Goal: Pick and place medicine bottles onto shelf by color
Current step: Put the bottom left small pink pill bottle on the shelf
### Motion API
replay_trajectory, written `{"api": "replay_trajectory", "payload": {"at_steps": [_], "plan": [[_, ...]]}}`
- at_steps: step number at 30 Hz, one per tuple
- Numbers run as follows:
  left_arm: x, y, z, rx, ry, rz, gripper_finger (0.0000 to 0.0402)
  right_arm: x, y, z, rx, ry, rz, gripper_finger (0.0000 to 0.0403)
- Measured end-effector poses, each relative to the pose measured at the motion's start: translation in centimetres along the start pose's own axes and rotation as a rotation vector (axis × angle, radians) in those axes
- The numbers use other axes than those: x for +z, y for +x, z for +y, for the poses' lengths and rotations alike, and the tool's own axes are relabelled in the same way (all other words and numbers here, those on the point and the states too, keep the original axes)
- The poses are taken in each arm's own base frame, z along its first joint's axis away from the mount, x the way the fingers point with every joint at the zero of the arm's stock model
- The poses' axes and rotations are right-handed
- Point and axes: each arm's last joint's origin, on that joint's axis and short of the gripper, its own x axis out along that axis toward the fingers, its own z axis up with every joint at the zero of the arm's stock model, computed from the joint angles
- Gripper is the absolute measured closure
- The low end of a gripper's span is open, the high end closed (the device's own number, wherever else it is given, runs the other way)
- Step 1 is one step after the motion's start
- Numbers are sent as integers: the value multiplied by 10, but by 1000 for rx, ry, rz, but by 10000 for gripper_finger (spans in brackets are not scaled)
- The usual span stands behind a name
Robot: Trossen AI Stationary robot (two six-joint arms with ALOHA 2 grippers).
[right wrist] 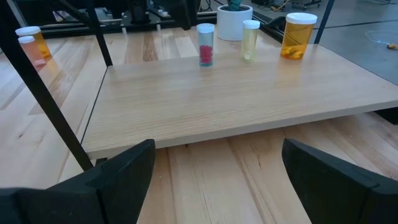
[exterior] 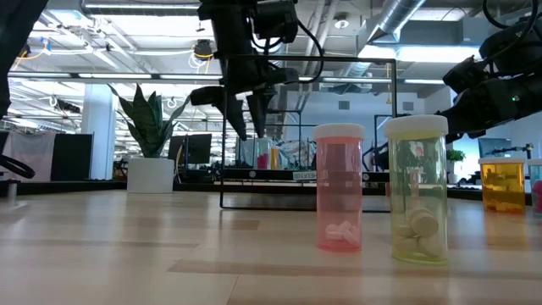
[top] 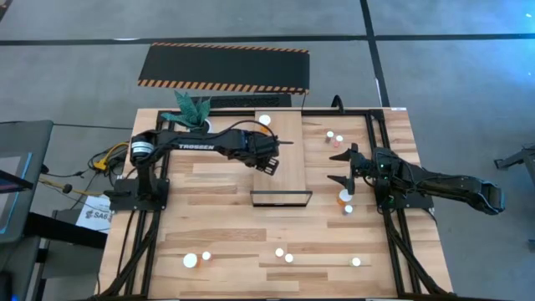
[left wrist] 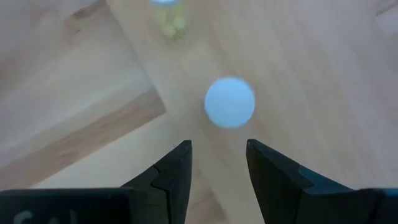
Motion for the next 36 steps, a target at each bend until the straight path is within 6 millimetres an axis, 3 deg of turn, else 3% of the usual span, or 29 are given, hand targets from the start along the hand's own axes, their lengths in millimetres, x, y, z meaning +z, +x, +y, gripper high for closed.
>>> {"api": "replay_trajectory", "payload": {"at_steps": [5, 13, 18, 25, 30, 36], "plan": [[-6, -17, 10, 16, -11, 78, 262, 0, 0, 0, 0, 0, 0, 29], [-31, -65, 29, 81, -44, 171, 287, 0, 0, 0, 0, 0, 0, 29], [-66, -95, 30, 177, -77, 139, 336, 0, 0, 0, 0, 0, 0, 29], [-118, -121, 24, 239, -164, 101, 393, 0, 0, 0, 0, 0, 0, 29], [-154, -132, 16, 225, -296, 93, 394, 0, 0, 0, 0, 0, 0, 29], [-200, -124, 19, 296, -524, 121, 360, 0, 0, 0, 0, 0, 0, 29]]}}
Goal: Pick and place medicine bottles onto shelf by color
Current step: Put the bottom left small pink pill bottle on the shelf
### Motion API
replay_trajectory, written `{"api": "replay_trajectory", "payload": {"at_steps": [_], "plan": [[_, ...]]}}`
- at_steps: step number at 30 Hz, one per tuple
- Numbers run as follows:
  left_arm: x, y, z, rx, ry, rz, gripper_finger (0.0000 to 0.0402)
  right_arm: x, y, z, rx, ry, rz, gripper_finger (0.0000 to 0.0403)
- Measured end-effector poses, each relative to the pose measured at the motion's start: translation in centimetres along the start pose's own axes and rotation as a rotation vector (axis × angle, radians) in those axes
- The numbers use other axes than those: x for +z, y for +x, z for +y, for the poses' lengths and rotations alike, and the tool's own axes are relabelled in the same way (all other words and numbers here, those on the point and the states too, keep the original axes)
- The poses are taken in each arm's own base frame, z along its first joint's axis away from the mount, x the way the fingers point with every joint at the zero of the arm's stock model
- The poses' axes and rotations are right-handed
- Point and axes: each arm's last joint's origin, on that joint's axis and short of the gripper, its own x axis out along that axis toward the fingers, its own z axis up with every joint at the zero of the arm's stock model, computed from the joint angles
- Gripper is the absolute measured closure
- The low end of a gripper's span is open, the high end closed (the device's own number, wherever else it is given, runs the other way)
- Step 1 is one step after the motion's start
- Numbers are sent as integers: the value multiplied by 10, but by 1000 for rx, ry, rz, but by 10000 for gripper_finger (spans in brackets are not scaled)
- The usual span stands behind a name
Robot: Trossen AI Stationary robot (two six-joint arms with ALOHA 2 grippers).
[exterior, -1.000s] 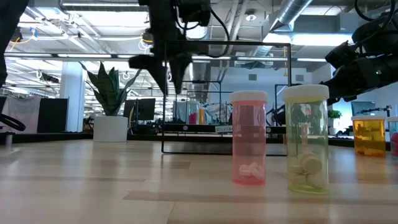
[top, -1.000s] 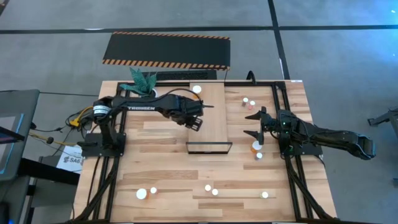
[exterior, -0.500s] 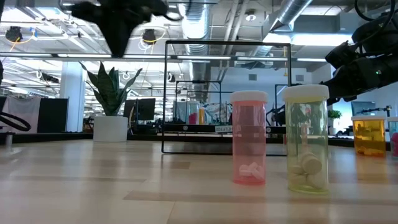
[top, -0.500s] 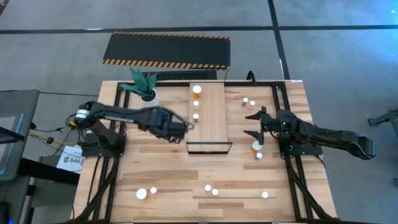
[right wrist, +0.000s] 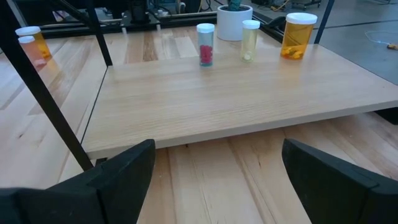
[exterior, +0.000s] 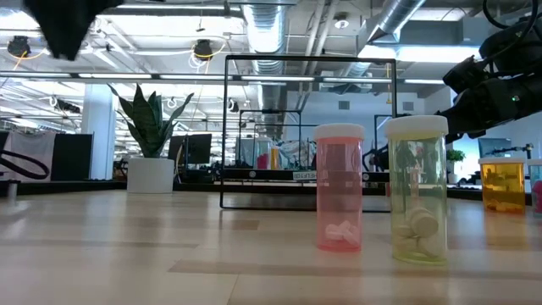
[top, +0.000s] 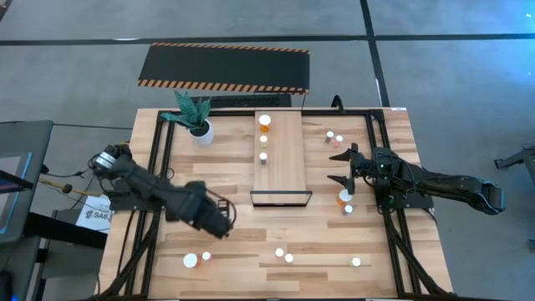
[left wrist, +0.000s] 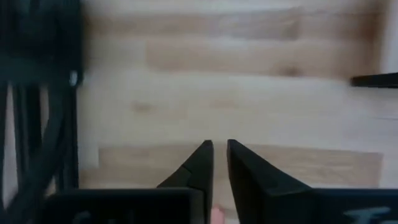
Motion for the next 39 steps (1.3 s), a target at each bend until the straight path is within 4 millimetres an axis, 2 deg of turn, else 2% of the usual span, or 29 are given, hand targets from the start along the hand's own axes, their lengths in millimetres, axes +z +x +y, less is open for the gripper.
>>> {"api": "replay_trajectory", "payload": {"at_steps": [7, 13, 18, 24, 29, 39], "plan": [[-32, 15, 6, -74, -49, 91, 288, 0, 0, 0, 0, 0, 0, 29], [-49, 26, 4, -174, 99, 154, 241, 0, 0, 0, 0, 0, 0, 29], [-57, 36, 10, -180, 202, 144, 212, 0, 0, 0, 0, 0, 0, 29], [-66, 51, 21, -159, 263, 149, 197, 0, 0, 0, 0, 0, 0, 29], [-73, 54, 23, -188, 334, 162, 178, 0, 0, 0, 0, 0, 0, 29], [-84, 59, 19, -238, 499, 172, 109, 0, 0, 0, 0, 0, 0, 29]]}}
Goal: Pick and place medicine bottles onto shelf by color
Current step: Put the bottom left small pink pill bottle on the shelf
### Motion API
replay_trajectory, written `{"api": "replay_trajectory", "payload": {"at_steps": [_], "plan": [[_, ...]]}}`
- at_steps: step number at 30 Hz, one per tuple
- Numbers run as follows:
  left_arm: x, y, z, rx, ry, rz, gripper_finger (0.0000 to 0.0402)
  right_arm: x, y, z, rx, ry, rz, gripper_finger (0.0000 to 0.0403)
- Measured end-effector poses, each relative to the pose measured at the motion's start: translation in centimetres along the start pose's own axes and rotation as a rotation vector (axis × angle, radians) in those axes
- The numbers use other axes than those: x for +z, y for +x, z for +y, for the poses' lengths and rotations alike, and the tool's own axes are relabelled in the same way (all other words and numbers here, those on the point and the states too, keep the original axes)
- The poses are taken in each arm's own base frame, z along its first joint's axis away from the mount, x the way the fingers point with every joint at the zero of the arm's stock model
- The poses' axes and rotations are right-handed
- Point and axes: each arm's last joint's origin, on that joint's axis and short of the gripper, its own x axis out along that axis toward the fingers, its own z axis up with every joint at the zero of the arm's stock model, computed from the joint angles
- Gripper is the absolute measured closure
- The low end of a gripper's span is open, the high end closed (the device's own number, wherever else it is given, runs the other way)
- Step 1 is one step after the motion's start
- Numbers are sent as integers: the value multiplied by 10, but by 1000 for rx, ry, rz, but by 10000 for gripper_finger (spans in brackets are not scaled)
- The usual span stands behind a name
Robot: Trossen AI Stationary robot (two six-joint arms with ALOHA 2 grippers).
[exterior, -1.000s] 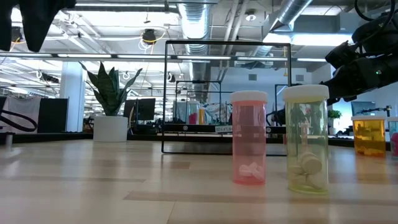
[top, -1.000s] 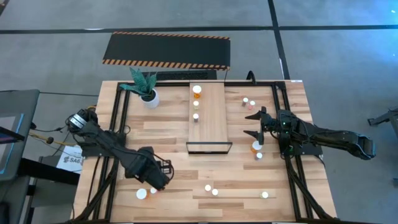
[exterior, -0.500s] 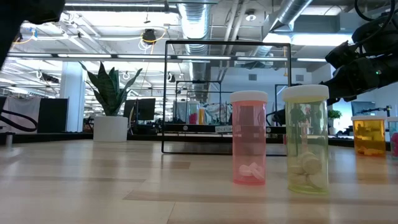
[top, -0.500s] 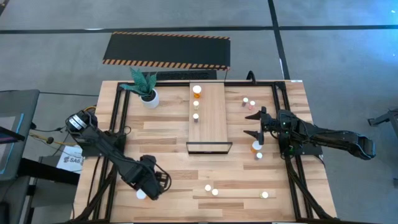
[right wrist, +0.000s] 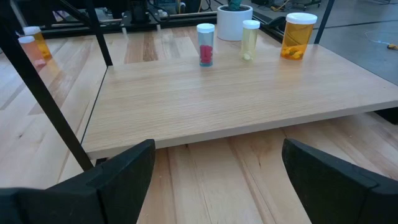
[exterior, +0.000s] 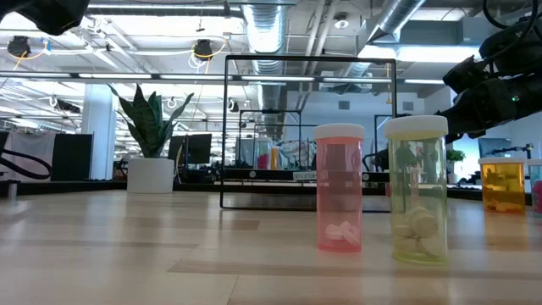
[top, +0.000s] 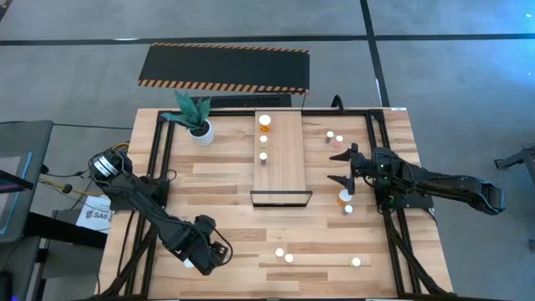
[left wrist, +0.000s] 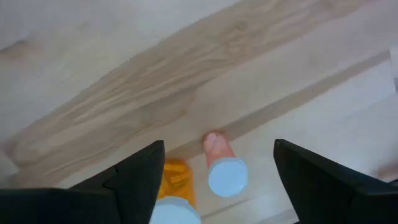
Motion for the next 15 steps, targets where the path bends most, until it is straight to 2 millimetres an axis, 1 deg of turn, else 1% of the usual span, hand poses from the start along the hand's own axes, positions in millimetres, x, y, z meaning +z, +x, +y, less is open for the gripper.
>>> {"api": "replay_trajectory", "payload": {"at_steps": [3, 8, 15], "plan": [[-3, 9, -4, 8, 40, 10, 99, 0, 0, 0, 0, 0, 0, 29], [-7, 22, -8, 46, 66, 58, 97, 0, 0, 0, 0, 0, 0, 29], [-11, 30, -11, 47, 86, 92, 97, 0, 0, 0, 0, 0, 0, 29]]}}
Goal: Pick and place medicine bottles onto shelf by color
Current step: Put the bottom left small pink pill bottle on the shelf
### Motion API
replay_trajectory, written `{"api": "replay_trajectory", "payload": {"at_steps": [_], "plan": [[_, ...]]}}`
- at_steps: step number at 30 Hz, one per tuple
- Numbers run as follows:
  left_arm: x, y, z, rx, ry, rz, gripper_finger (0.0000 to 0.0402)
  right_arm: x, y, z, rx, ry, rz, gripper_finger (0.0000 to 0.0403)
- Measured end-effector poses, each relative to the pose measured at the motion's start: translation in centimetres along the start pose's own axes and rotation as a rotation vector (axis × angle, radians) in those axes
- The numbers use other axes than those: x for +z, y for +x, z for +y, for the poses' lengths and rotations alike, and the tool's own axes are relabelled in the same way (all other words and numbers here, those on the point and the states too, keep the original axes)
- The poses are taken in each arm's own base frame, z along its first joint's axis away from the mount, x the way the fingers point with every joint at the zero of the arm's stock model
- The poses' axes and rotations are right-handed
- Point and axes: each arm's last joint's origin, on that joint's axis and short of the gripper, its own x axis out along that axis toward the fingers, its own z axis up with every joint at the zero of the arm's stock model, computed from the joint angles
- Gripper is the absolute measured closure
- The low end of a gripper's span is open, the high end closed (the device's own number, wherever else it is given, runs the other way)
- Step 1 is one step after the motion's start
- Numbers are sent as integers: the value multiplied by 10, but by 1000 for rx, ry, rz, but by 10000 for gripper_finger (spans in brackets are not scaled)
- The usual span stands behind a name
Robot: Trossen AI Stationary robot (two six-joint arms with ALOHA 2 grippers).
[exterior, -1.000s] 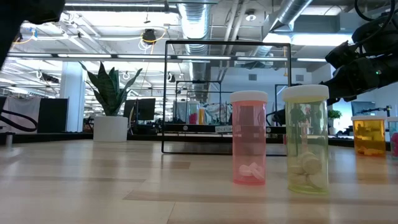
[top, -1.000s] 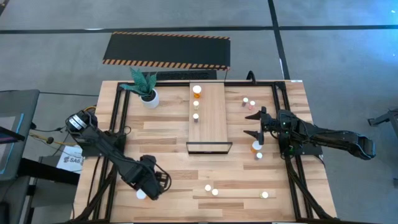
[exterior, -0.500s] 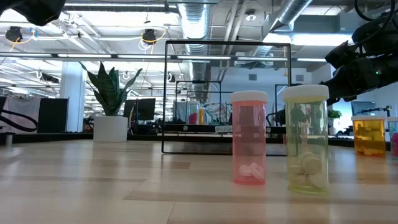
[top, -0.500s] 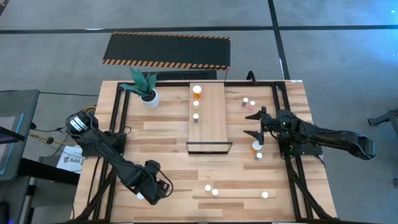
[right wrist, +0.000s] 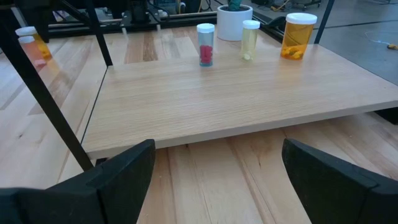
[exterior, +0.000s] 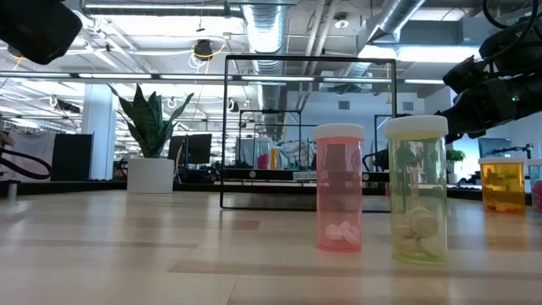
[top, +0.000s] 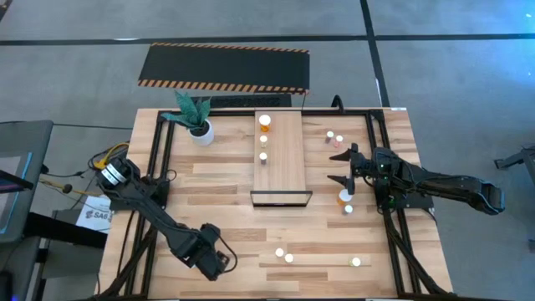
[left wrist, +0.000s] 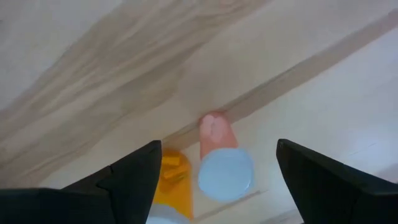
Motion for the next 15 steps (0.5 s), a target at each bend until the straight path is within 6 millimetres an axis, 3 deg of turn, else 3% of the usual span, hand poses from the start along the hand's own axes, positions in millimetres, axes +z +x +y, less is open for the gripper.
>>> {"api": "replay_trajectory", "payload": {"at_steps": [15], "plan": [[-1, 1, -2, -15, 23, 11, 97, 0, 0, 0, 0, 0, 0, 29]]}}
